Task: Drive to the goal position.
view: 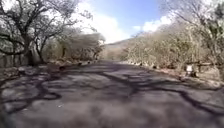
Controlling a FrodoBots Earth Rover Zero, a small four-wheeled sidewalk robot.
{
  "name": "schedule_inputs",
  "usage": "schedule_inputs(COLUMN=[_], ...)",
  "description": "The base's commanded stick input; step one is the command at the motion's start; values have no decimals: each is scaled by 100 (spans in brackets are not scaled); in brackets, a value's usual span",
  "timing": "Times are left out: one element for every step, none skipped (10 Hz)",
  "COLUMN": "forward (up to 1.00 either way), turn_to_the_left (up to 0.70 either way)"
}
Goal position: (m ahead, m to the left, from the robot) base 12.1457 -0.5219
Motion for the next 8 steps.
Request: schedule_inputs(forward=[70, 70, 70, 70, 70, 70, 70, 70], turn_to_the_left=[0, 0, 0, 0, 0, 0, 0, 0])
